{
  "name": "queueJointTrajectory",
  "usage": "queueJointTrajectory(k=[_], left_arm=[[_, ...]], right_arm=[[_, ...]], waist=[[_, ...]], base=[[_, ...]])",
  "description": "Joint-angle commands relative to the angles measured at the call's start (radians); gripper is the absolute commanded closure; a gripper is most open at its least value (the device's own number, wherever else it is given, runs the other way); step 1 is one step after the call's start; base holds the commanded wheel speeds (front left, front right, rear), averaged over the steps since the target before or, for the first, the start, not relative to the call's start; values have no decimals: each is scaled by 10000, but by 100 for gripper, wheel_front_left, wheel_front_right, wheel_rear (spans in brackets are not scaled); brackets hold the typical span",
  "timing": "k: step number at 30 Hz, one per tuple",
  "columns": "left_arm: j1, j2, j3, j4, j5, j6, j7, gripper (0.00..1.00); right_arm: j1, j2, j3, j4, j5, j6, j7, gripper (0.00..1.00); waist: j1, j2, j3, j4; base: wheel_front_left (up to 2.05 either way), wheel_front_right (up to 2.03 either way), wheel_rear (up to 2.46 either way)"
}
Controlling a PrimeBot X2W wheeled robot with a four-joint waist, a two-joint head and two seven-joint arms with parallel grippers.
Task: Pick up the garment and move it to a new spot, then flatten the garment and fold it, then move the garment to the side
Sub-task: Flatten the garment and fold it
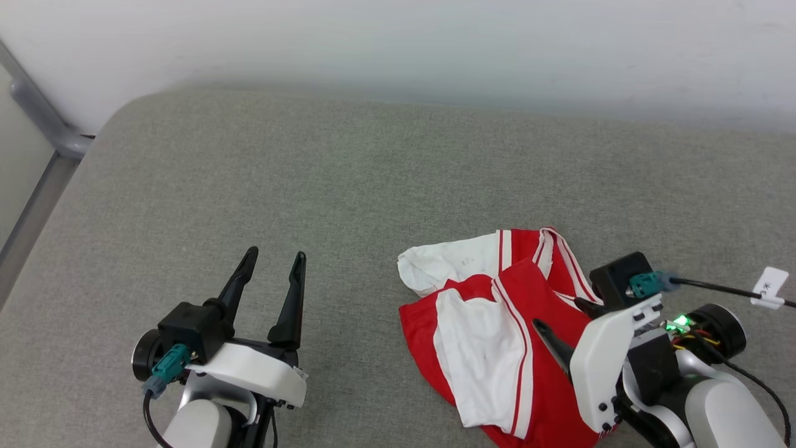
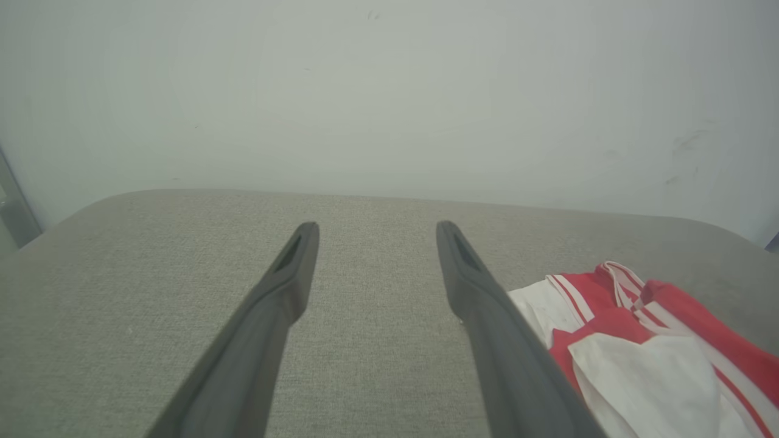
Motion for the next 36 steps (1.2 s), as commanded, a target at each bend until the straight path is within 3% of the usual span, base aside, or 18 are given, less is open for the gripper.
queueJointTrajectory(k=[1,9,10,11,12,18,21,30,36], left_arm=[[-149,-62,38,-7,-62,-46,-19,0],[-404,-252,206,97,18,-250,-22,0],[-418,-283,227,108,35,-259,-22,0],[-424,-310,259,118,58,-279,-22,0],[-422,-333,290,126,75,-307,-22,0],[-329,-388,497,167,213,-370,-23,0],[-266,-429,525,194,293,-420,-23,0],[-138,-454,540,298,391,-460,-24,0],[-87,-430,494,349,398,-495,-24,0]], right_arm=[[-361,-217,252,65,131,-10,200,0],[-1236,-692,1400,946,797,-9,847,0],[-1301,-729,1425,1055,822,-9,814,33],[-1368,-725,1410,1131,864,-9,746,90],[-1394,-712,1410,1215,897,-9,734,100],[-1577,-468,848,1256,691,-9,-466,100],[-1394,-178,66,1293,554,-10,-1219,100],[-32,980,-3776,1666,514,-10,-2570,100],[944,1236,-6023,2591,963,-9,-3443,100]], waist=[[0,0,233,188],[0,0,583,482],[0,0,595,502],[0,0,606,515],[0,0,611,519],[0,0,524,384],[0,0,395,262],[0,0,120,-110],[0,0,62,-238]], base=[[0,0,0],[0,0,0],[0,0,0],[0,0,0],[0,0,0],[0,0,0],[0,0,0],[0,0,0],[0,0,0]])
